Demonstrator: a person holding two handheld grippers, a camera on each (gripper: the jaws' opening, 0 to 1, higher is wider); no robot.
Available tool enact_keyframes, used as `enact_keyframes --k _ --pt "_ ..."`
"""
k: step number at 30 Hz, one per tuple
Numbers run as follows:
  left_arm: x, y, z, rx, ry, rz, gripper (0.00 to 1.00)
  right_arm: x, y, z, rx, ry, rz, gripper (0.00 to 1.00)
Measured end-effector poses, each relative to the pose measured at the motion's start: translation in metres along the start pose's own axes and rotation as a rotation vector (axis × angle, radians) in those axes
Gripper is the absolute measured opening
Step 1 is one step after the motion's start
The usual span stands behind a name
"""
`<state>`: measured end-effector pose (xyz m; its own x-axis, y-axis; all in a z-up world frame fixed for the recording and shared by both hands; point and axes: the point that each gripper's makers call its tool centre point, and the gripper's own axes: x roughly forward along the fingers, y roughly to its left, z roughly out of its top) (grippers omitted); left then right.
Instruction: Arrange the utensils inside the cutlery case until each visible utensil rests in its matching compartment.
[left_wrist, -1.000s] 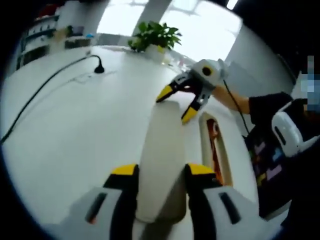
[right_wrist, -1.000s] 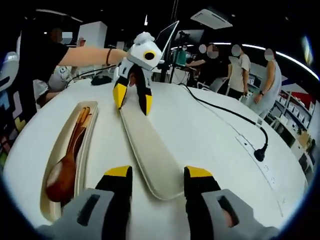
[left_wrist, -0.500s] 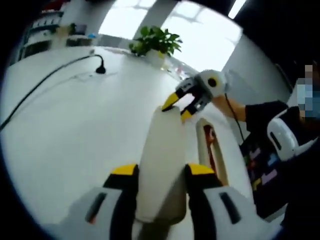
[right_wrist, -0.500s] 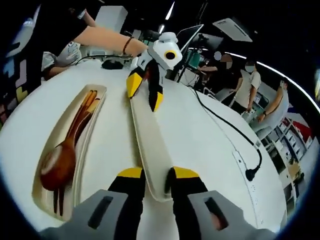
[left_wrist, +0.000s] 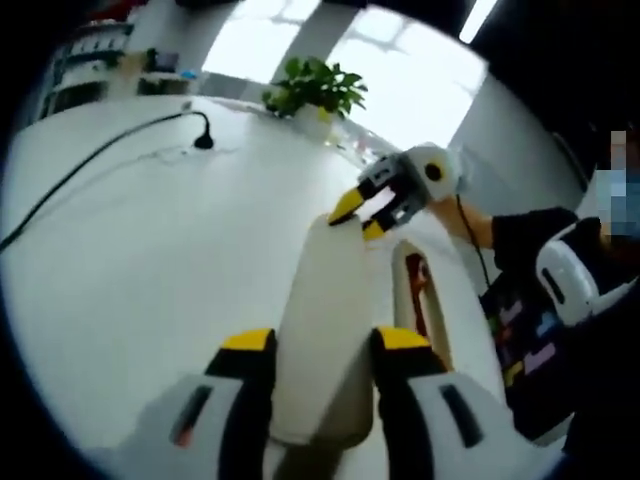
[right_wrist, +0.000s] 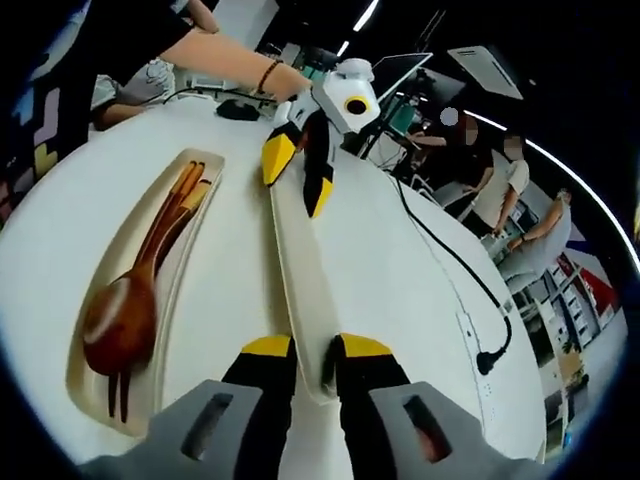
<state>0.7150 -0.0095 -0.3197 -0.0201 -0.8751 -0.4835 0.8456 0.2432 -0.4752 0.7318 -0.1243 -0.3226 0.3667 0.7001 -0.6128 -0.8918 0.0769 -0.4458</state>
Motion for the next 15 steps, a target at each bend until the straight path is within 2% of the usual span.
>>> enact_keyframes --k 5,9,12,15 --pt "-0.005 -0.001 0.006 -0.038 -0.079 0.019 0.40 -0.003 -0.003 0.000 -0.009 0.010 -0.010 0.11" --pt "-0.005 0.000 0.002 -0.031 -0.093 0.059 0.39 -0.007 -0.009 0.004 -0.020 0.000 -0.032 0.07" --pt "-0.007 0.002 0.003 -0.033 -0.107 0.078 0.39 -0.006 -0.003 0.008 -0.062 0.004 -0.043 0.05" --pt "-0.012 0.007 0.009 -0.039 -0.155 0.121 0.39 -0.006 -0.003 0.010 -0.099 0.012 -0.056 0.03"
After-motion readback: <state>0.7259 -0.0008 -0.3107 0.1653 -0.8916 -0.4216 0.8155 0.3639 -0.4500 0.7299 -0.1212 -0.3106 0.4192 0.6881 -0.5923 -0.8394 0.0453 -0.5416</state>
